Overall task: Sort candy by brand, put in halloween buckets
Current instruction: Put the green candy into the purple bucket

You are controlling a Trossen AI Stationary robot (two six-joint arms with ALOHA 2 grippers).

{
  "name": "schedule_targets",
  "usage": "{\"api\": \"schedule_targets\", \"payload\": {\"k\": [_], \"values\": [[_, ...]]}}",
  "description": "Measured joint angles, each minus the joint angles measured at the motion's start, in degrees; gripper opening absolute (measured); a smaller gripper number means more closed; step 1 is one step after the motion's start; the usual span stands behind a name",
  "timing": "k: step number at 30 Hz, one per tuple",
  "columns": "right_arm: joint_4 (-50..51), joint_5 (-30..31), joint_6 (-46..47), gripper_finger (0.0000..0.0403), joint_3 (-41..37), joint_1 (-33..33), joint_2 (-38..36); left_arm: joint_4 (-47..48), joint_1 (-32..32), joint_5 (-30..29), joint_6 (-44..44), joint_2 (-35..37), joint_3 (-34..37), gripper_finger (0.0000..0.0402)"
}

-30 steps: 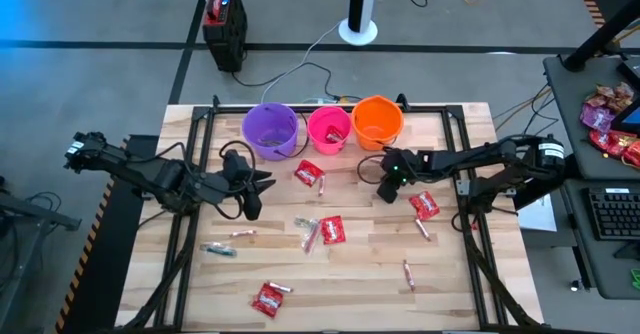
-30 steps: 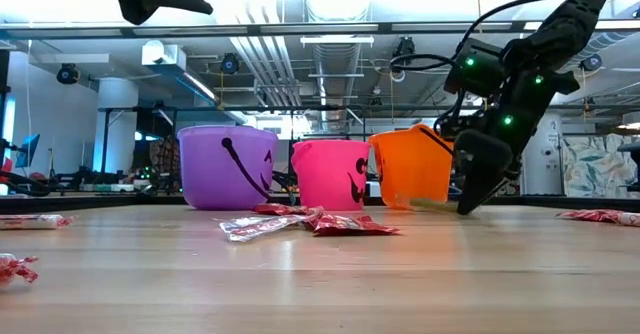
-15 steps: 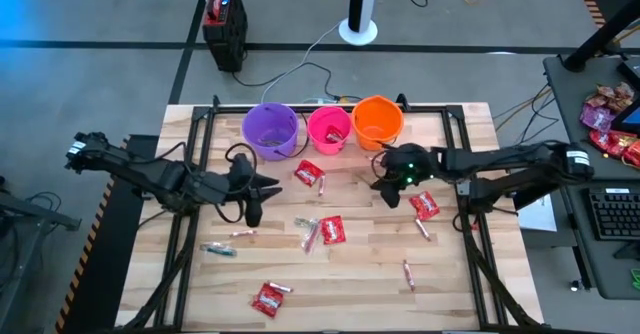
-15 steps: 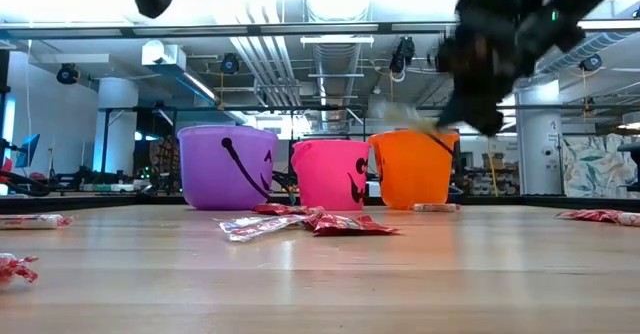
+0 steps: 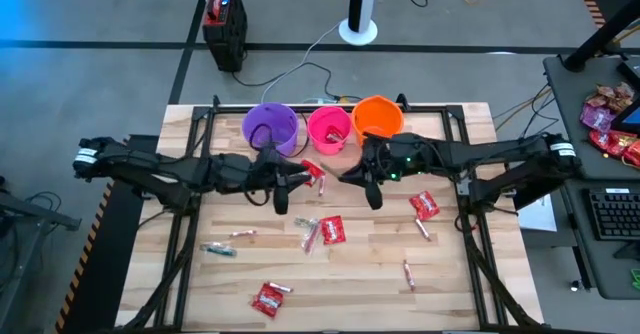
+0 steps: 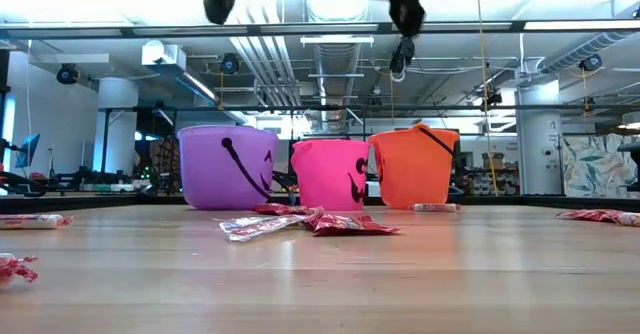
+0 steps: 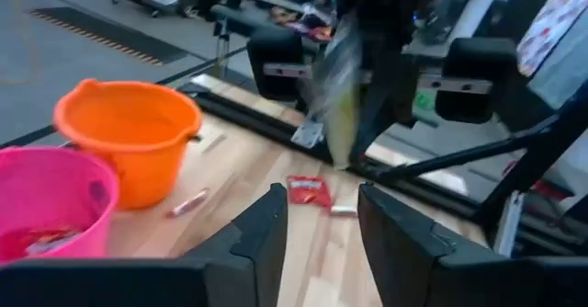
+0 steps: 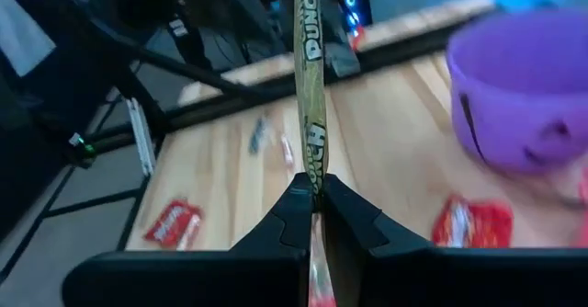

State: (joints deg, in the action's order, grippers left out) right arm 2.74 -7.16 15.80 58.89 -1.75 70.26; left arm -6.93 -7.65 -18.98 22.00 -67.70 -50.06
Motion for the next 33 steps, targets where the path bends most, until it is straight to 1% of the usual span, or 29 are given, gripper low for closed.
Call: {"api": "schedule_targets", "payload": {"k": [4, 7, 11, 13, 15, 17, 19, 21, 22, 25, 28, 30, 33], "values": [[0.1, -1.0, -2.0, 0.0009, 4.7, 0.2, 2.7, -7.1, 0.5, 3.2, -0.1, -1.6, 0.0, 0.0152], [0.6, -2.2, -3.6, 0.0009, 7.2, 0.3, 4.7, -11.8, 0.5, 4.0, -0.1, -2.3, 0.0, 0.0168], [0.3, -4.4, -3.9, 0.0009, 9.2, 0.4, 7.2, -14.9, 0.7, 4.0, -0.4, -3.1, 0.0, 0.0175], [0.4, -4.9, -3.9, 0.0009, 9.4, 0.4, 8.3, -16.9, 0.7, 5.1, -1.3, -3.4, 0.0, 0.0175], [0.7, -4.9, -3.9, 0.0009, 9.5, 0.6, 9.0, -16.9, 0.6, 5.1, -1.4, -3.2, 0.0, 0.0163], [0.4, -4.9, -3.9, 0.0009, 9.5, 0.6, 9.1, -16.3, 0.6, 5.0, -1.4, -3.1, 0.0, 0.0136], [0.0, -4.9, -3.9, 0.0009, 9.4, 0.7, 9.0, -15.8, 0.6, 4.8, -1.5, -2.7, 0.0, 0.009], [-0.1, -4.9, -3.9, 0.0009, 9.3, 0.6, 8.7, -15.7, 0.7, 4.8, -1.5, -2.5, 0.0, 0.0034], [0.1, -4.9, -3.9, 0.0009, 9.3, 0.6, 8.6, -15.7, 0.6, 4.8, -1.5, -2.5, 0.0, 0.0018], [0.1, -4.6, -2.7, 0.0012, 9.3, 0.6, 8.4, -15.8, 0.6, 4.6, -1.4, -2.5, 0.0, 0.0011], [1.0, -3.9, -0.2, 0.0031, 9.3, 0.4, 8.3, -13.8, 1.2, 4.6, -1.4, -2.4, -0.6, 0.0003], [2.7, -2.5, 1.1, 0.0054, 9.6, 0.2, 8.3, -10.2, 2.1, 4.6, -1.4, -2.1, -1.8, 0.0002], [6.3, 2.1, 1.2, 0.0093, 10.5, 0.1, 8.3, -1.1, 4.0, 4.5, -1.8, -1.8, -5.0, 0.0001]]}}
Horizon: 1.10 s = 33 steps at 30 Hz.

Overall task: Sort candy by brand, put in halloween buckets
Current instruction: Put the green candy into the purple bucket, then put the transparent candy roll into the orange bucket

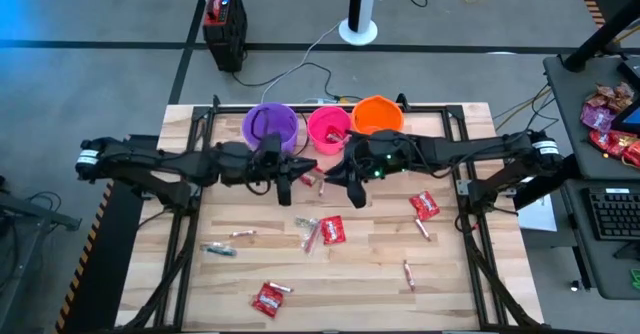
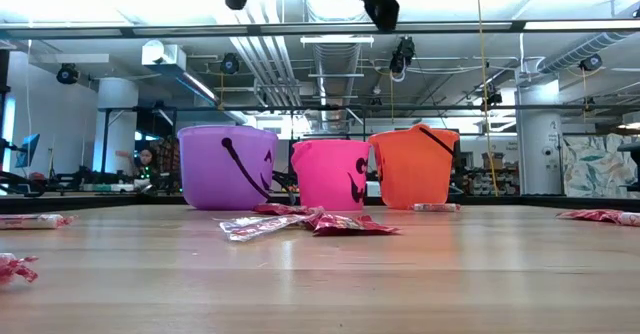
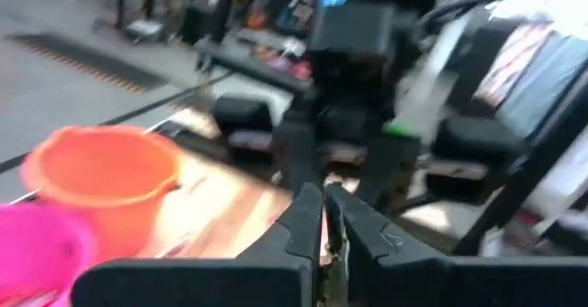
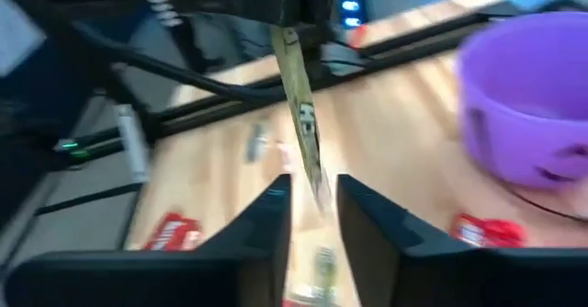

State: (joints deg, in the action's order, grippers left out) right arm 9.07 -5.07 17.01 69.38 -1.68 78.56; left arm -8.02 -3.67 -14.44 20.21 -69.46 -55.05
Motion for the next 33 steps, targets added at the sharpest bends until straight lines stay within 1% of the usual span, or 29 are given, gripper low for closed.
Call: {"api": "schedule_targets", "payload": {"k": [3, 5, 7, 8, 9, 11, 13, 16, 17, 22, 25, 27, 30, 31, 32, 33], "values": [[4.0, 5.3, 0.1, 0.013, 0.9, -0.5, 0.0, 13.8, 2.6, -1.9, -2.1, 0.0, -4.7, 0.0001], [6.8, 8.2, 0.4, 0.015, 1.6, -1.0, 0.0, 25.8, 5.3, -6.4, -2.8, -0.1, -8.5, 0.0], [8.3, 9.7, 0.5, 0.0166, 2.2, -1.5, 0.0, 39.0, 9.3, -11.3, -3.1, -0.6, -12.1, 0.0], [8.7, 9.8, 0.5, 0.0172, 2.3, -1.6, 0.0, 44.4, 11.6, -12.7, -3.3, -1.1, -13.5, 0.0], [8.6, 9.8, 0.5, 0.0178, 2.3, -1.7, 0.0, 48.5, 14.1, -13.4, -3.8, -1.7, -14.5, 0.0], [8.6, 9.7, 0.5, 0.0186, 2.3, -1.7, 0.0, 52.9, 19.1, -13.6, -5.7, -2.6, -15.4, 0.0], [8.6, 9.6, 0.5, 0.0192, 2.3, -1.7, 0.0, 52.4, 23.5, -12.7, -8.7, -3.3, -15.1, 0.0], [8.8, 9.7, 0.6, 0.0196, 2.2, -1.7, 0.0, 49.4, 28.1, -7.7, -11.9, -4.8, -13.7, 0.0], [8.8, 9.7, 0.6, 0.0196, 2.2, -1.7, 0.0, 48.7, 29.0, -6.9, -12.2, -5.3, -13.3, 0.0], [9.7, 9.6, 1.1, 0.0196, 2.2, -1.7, 0.0, 48.1, 31.3, -7.1, -12.1, -7.0, -12.5, 0.0005], [11.2, 9.6, 1.6, 0.0196, 2.2, -1.7, 0.0, 47.5, 31.2, -6.8, -12.0, -7.0, -12.3, 0.0028], [12.6, 9.6, 2.3, 0.0196, 2.2, -1.7, 0.0, 47.5, 31.2, -5.3, -11.6, -6.9, -12.3, 0.005], [14.2, 9.6, 2.6, 0.0196, 2.2, -1.7, 0.0, 48.4, 31.2, -4.9, -11.3, -6.6, -12.5, 0.0087], [14.8, 9.6, 2.6, 0.0196, 2.2, -1.7, 0.0, 49.0, 31.1, -3.8, -11.5, -6.3, -12.7, 0.0099], [15.6, 9.6, 2.6, 0.0196, 2.2, -1.7, 0.0, 49.8, 30.8, -1.1, -12.2, -5.9, -13.1, 0.0109], [16.3, 9.6, 2.6, 0.0196, 2.2, -1.7, 0.0, 50.9, 30.3, 3.3, -13.2, -5.4, -13.4, 0.0118]]}}
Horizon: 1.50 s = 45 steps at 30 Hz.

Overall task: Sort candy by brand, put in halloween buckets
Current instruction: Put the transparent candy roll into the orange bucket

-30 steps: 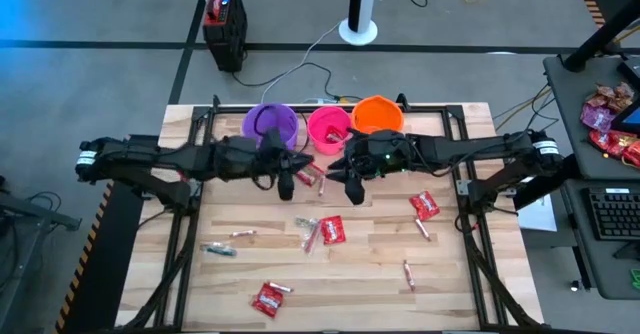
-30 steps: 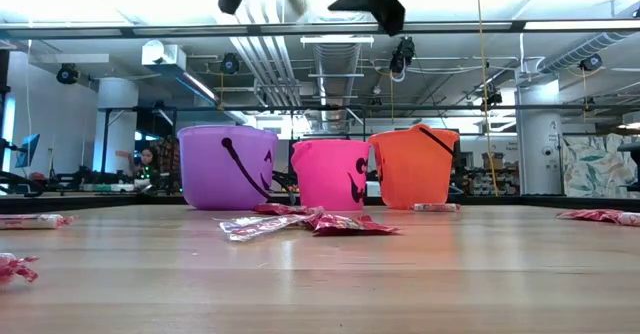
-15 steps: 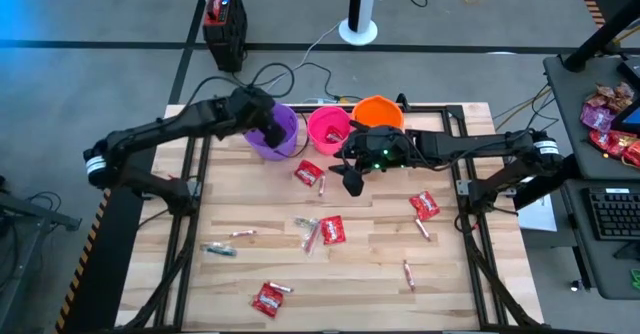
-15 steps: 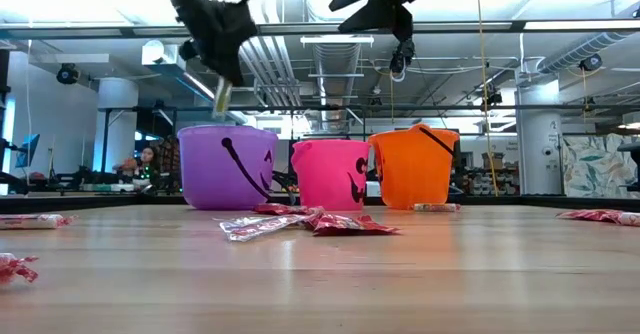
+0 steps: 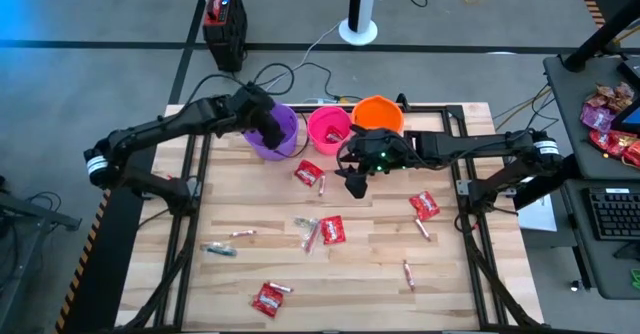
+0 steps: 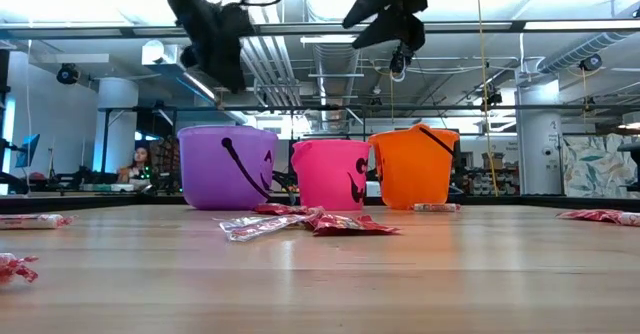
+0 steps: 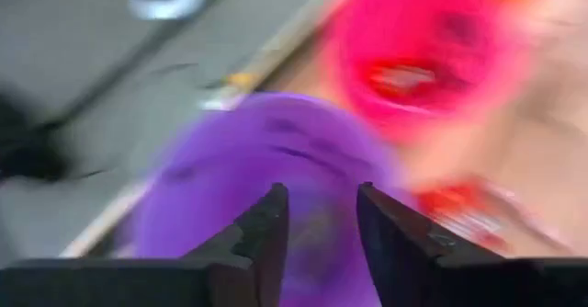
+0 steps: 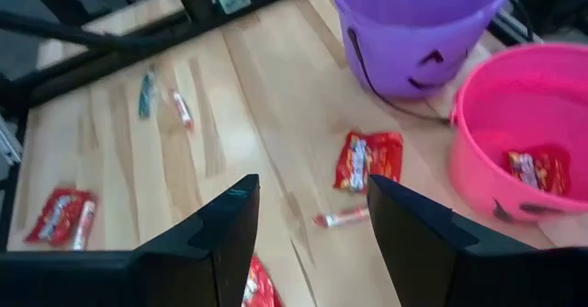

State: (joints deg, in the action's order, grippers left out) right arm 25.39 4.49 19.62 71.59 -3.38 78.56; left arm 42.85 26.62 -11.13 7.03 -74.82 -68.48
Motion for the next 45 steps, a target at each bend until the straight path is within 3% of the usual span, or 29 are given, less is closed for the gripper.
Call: {"api": "schedule_targets", "payload": {"k": [3, 6, 11, 16, 21, 24, 29, 38, 41, 45], "values": [[2.3, 0.0, 0.0, 0.0196, 0.0, 0.0, 0.0, 3.6, -2.9, 15.7, -2.2, 2.8, -0.8, 0.0136], [3.9, 0.0, 0.0, 0.0196, 0.0, 0.0, 0.0, 8.8, -9.0, 20.3, 0.5, 5.4, -0.8, 0.014], [4.2, 0.0, 0.0, 0.0196, -0.1, 0.0, 0.0, 17.7, -24.4, 12.5, 8.9, 8.6, 1.5, 0.0141], [4.3, 0.0, -0.1, 0.0196, -0.1, 0.0, 0.0, 15.8, -41.5, 4.4, 22.2, 9.8, 9.4, 0.0141], [4.3, 0.0, -0.2, 0.0196, -0.1, 0.0, 0.0, 11.2, -53.0, -0.3, 34.1, 8.9, 20.6, 0.0141], [4.3, 0.0, -0.2, 0.0196, -0.1, 0.0, 0.0, 7.1, -55.2, -0.2, 38.0, 8.1, 26.6, 0.0141], [4.3, 0.0, 0.0, 0.0196, -0.1, 0.0, 0.0, -1.2, -55.4, 1.2, 37.2, 7.2, 32.9, 0.0141], [4.3, -0.1, 1.4, 0.0196, -0.1, 0.0, 0.0, -10.0, -55.4, 3.1, 37.7, 1.9, 38.7, 0.0138], [4.3, -0.1, 1.4, 0.0196, -0.1, 0.0, 0.0, -11.2, -55.4, 3.1, 37.7, -0.7, 38.8, 0.0121], [4.3, -0.1, 1.4, 0.0196, -0.1, 0.0, 0.0, -11.4, -55.5, 3.3, 37.1, -3.5, 37.9, 0.0067]]}}
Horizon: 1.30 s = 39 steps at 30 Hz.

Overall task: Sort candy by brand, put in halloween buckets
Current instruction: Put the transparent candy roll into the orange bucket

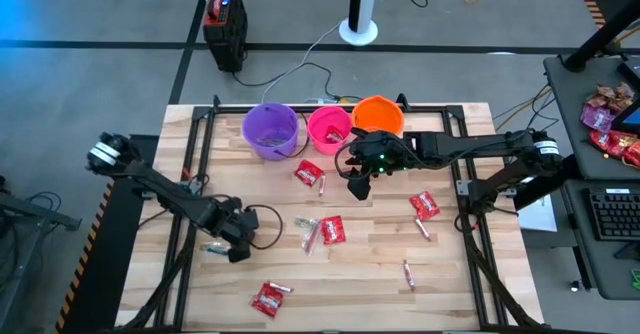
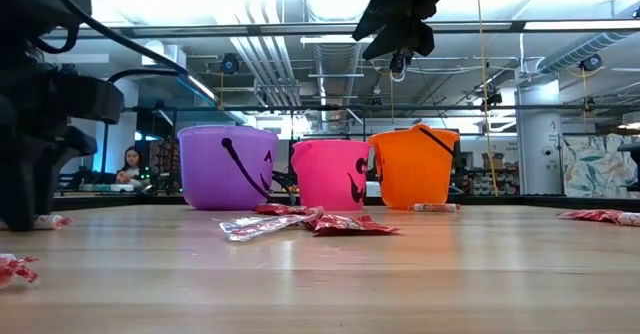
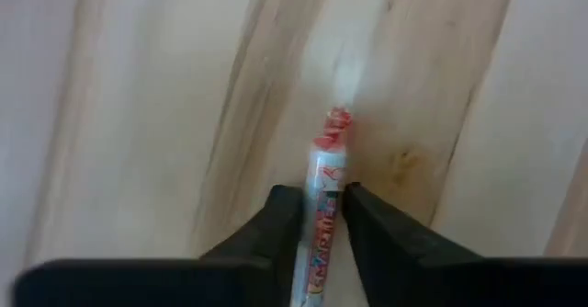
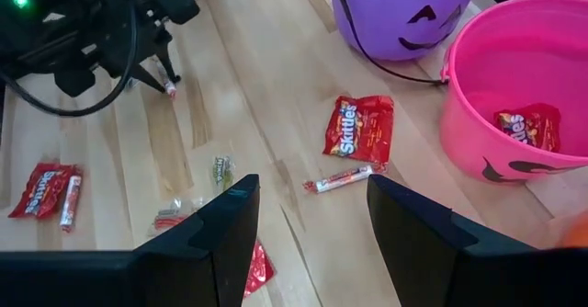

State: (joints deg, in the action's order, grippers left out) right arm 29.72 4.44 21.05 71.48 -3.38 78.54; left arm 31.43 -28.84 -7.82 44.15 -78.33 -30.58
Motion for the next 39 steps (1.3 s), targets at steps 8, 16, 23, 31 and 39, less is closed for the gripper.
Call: {"api": "schedule_targets", "payload": {"k": [8, 16, 23, 31, 39], "values": [[0.0, 0.0, -1.1, 0.0196, 0.0, 0.0, 0.0, 2.1, 0.1, -2.0, -2.1, 2.2, -4.8, 0.0024], [-12.8, -5.1, -4.3, 0.0196, -1.0, 0.1, 0.2, 5.1, 3.1, -20.6, -5.8, 13.9, -16.7, 0.0016], [-35.8, -9.0, -9.3, 0.0196, -1.5, 1.3, 3.1, -11.0, 11.1, -26.7, -23.6, 21.5, -23.7, 0.0016], [-52.1, -10.7, -10.2, 0.0196, -1.5, 1.5, 4.3, -34.0, 15.9, -15.2, -31.5, 19.7, -22.9, 0.0016], [-52.7, -12.6, -8.2, 0.0196, -1.5, 2.0, 5.0, -42.3, 15.8, -15.1, -31.9, 12.6, -23.0, 0.0016]]}}
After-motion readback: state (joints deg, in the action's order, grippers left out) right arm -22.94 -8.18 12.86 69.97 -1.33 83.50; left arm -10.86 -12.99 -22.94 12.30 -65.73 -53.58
